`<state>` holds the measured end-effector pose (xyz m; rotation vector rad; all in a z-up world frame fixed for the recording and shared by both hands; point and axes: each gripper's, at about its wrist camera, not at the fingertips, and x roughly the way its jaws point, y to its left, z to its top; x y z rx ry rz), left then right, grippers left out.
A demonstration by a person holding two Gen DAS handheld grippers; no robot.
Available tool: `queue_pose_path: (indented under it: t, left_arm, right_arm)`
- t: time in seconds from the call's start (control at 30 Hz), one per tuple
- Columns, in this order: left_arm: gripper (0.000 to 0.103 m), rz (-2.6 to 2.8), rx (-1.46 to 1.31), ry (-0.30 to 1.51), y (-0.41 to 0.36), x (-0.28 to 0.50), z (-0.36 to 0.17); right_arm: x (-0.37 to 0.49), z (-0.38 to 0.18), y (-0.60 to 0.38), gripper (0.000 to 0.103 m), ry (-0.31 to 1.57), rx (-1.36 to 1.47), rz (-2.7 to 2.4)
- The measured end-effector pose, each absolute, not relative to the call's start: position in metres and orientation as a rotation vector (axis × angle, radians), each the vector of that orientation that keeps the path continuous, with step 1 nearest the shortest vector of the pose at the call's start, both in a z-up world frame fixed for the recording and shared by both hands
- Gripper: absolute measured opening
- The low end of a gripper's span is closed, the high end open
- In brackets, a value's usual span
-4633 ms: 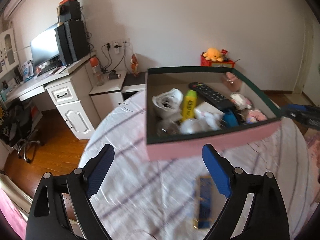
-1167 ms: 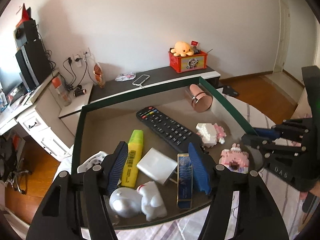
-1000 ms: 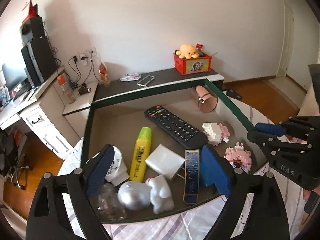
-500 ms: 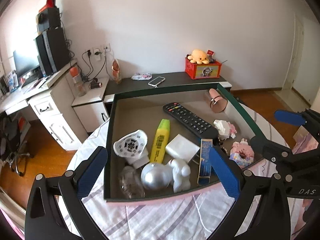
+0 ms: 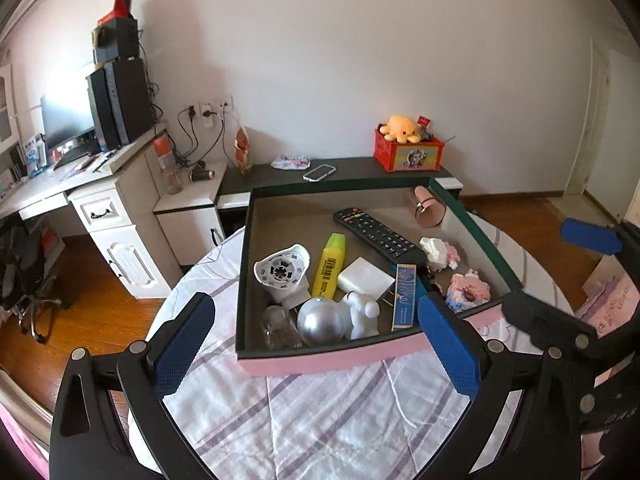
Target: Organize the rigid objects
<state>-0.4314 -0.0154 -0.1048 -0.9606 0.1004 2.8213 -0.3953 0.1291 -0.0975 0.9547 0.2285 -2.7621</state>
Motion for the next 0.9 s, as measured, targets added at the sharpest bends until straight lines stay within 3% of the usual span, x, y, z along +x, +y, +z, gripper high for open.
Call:
queue_pose_path:
  t: [0.6,0.9]
  left_arm:
    - [0.103,2.988,-0.531,0.048,-0.043,-0.279,-0.042]
    - [0.103,3.069,-0.422,0.122,-0.040,-0.203,-0.023]
  right_arm:
    - [-0.268,-0.048,0.112,0.103,0.176,0.634,-2.818]
    - [-0.203,-0.031,0.110,0.103,0.128,0.509,-2.826]
